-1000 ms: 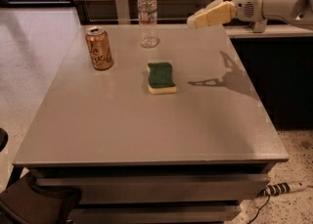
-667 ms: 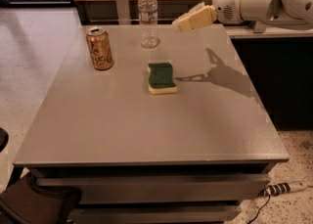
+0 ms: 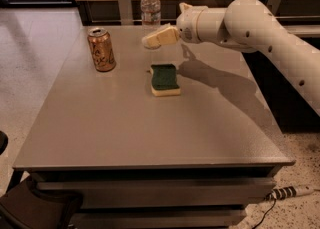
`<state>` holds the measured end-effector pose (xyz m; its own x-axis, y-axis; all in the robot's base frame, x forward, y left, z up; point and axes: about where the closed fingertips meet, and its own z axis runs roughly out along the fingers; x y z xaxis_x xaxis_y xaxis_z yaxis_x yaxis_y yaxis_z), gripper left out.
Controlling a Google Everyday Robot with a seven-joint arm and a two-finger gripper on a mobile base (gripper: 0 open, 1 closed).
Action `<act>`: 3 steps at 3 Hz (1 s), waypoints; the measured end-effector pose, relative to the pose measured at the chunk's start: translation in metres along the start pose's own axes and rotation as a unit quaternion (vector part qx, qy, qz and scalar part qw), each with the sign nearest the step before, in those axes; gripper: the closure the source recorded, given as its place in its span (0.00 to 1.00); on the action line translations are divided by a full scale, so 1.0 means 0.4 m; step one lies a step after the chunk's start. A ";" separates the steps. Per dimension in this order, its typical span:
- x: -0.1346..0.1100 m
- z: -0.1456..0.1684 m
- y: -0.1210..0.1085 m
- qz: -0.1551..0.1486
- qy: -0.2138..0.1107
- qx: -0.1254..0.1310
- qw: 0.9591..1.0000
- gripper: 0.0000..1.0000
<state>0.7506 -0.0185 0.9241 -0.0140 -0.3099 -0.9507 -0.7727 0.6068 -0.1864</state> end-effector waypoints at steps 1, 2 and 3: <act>0.011 0.058 -0.018 0.014 -0.017 -0.005 1.000 0.00; 0.021 0.100 -0.087 0.028 -0.032 -0.017 0.999 0.00; 0.010 0.104 -0.147 0.035 -0.045 -0.023 0.998 0.00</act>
Offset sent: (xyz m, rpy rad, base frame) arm 0.0832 -0.0137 0.0047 0.1211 -0.0002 0.0413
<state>0.8224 -0.0250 0.9211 -0.0129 -0.2003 -0.9796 -0.8001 0.5896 -0.1101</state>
